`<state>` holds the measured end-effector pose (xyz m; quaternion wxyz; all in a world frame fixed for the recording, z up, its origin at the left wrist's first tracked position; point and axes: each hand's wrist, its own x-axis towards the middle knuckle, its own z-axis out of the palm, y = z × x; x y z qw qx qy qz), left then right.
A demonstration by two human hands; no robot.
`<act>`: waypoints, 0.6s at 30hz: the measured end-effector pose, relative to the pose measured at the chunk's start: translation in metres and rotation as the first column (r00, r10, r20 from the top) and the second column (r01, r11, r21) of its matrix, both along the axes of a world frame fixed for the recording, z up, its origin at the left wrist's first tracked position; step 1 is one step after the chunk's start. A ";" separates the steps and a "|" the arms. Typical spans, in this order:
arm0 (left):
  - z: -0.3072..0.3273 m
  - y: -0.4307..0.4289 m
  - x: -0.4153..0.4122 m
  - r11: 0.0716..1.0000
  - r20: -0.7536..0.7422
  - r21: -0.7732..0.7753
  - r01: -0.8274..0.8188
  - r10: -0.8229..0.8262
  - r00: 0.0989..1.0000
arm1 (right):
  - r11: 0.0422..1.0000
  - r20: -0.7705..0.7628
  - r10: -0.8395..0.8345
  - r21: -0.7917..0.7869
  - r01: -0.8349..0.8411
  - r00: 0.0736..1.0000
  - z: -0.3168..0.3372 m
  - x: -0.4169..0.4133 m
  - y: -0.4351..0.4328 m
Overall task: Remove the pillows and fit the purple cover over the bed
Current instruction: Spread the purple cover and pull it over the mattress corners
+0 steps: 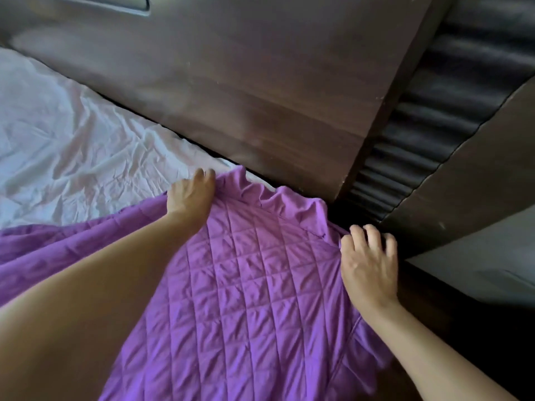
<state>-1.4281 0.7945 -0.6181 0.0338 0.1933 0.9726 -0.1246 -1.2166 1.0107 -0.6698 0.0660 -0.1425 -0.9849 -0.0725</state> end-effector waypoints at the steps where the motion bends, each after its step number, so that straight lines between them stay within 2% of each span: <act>1: 0.001 0.006 -0.007 0.999 -0.032 0.037 0.003 -0.002 0.999 | 1.000 0.004 -0.012 0.019 0.012 1.000 0.000 -0.006 0.003; 4: -0.012 0.013 -0.015 0.989 -0.054 0.144 -0.013 0.021 0.998 | 0.996 0.042 -0.061 0.071 0.058 0.997 -0.003 -0.016 0.010; 9: -0.046 -0.004 0.007 0.937 0.126 0.348 -0.039 -0.006 0.992 | 0.992 0.063 -0.123 0.043 0.120 0.990 -0.002 -0.012 0.008; 10: -0.047 -0.007 0.015 0.932 0.121 0.362 -0.022 -0.024 0.992 | 0.991 0.054 -0.135 0.026 0.134 0.989 0.000 -0.011 0.006; 12: -0.050 -0.012 0.038 0.944 -0.010 0.321 0.074 -0.075 0.997 | 0.991 0.015 -0.130 -0.009 0.130 0.991 0.003 -0.009 0.002; 14: -0.056 -0.014 0.065 0.935 -0.106 0.297 0.195 -0.170 0.980 | 0.996 -0.054 -0.079 -0.044 0.077 0.995 0.004 -0.004 -0.004; 15: -0.058 -0.013 0.078 0.931 -0.090 0.280 0.235 -0.218 0.972 | 0.998 -0.084 -0.020 -0.063 0.015 0.996 0.003 0.000 -0.008; 16: -0.059 -0.011 0.087 0.931 -0.043 0.249 0.266 -0.263 0.964 | 0.994 -0.084 0.072 -0.081 -0.079 0.994 0.001 0.003 -0.013; 18: -0.065 -0.005 0.095 0.951 0.129 0.177 0.253 -0.277 0.952 | 0.959 0.034 0.271 -0.095 -0.267 0.962 -0.008 0.007 -0.020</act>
